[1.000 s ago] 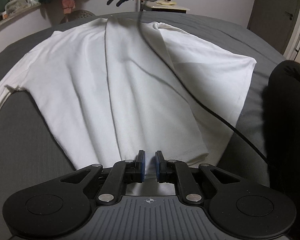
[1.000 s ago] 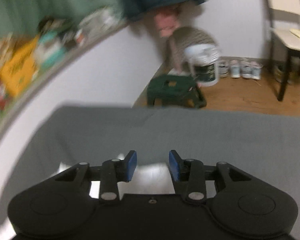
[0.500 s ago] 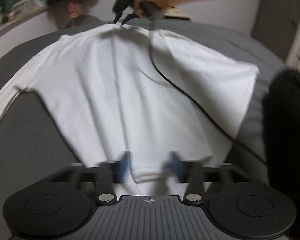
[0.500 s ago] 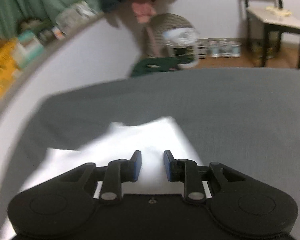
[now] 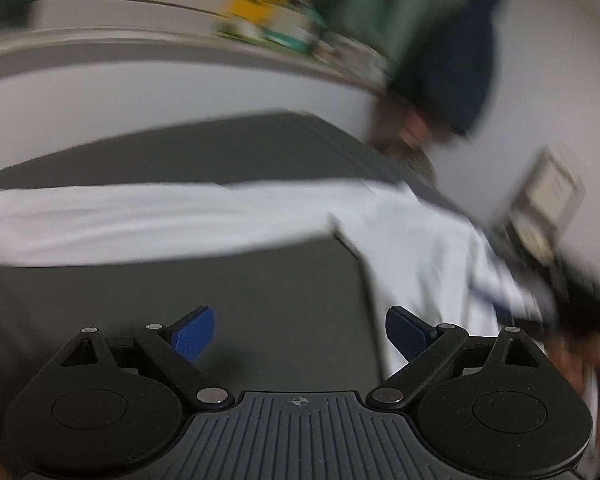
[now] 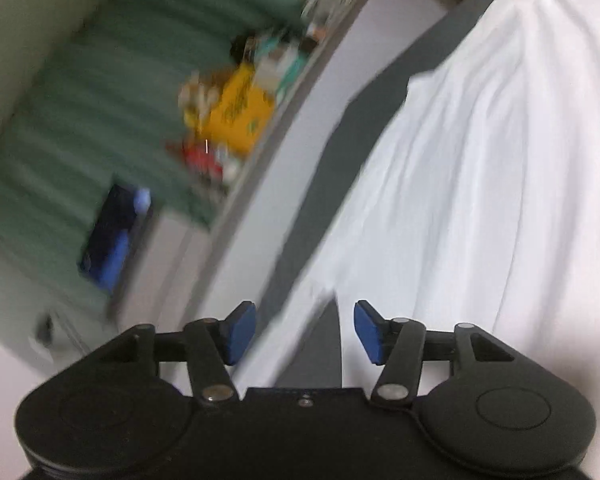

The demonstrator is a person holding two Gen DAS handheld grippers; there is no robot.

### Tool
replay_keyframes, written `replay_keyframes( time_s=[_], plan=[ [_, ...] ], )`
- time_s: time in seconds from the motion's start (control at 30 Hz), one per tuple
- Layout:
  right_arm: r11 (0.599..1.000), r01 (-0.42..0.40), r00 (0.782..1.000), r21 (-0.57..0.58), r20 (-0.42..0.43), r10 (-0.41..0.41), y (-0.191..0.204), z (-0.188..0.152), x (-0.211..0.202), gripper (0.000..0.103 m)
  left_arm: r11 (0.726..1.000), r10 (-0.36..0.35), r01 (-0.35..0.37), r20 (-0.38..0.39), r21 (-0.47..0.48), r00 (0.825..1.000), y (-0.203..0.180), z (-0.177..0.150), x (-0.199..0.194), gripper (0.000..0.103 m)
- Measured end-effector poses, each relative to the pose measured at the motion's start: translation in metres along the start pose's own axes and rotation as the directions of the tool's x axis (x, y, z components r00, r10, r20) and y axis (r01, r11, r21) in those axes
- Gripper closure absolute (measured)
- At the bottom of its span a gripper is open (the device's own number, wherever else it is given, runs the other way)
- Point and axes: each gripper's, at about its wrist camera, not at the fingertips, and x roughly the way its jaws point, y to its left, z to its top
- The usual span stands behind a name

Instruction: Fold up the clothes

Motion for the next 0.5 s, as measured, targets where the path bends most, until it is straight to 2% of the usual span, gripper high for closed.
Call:
replay_keyframes(
  time_s=[0.07, 0.1, 0.2, 0.27, 0.4, 0.5],
  plan=[
    [0.998, 0.017, 0.997, -0.054, -0.069, -0.021, 0.014, -0.017, 0.005, 0.046, 0.997, 0.023, -0.020, 0.038, -0.077, 0.999, 0.020, 0.010, -0.001, 0.009],
    [0.997, 0.015, 0.996, -0.069, -0.082, -0.021, 0.019, -0.024, 0.004, 0.045, 0.996, 0.031, -0.025, 0.057, -0.090, 0.998, 0.034, 0.012, -0.002, 0.009],
    [0.995, -0.016, 0.995, -0.095, -0.102, 0.006, 0.030, -0.041, -0.005, 0.041, 0.989, 0.130, -0.120, 0.115, -0.090, 0.985, 0.068, 0.035, -0.002, 0.009],
    [0.996, -0.043, 0.996, -0.084, -0.087, 0.036, 0.031, -0.049, -0.013, 0.038, 0.974, 0.207, -0.190, 0.151, -0.120, 0.967, 0.093, 0.052, -0.004, 0.010],
    [0.993, -0.096, 0.989, -0.066, -0.118, 0.088, 0.026, -0.048, -0.009, 0.037, 0.926, 0.320, -0.270, 0.167, -0.265, 0.933, 0.149, 0.074, -0.011, 0.010],
    [0.994, -0.098, 0.986, -0.047, -0.140, 0.091, 0.021, -0.050, 0.003, 0.037, 0.895, 0.411, -0.369, 0.142, -0.249, 0.901, 0.171, 0.076, -0.008, 0.010]
  ],
)
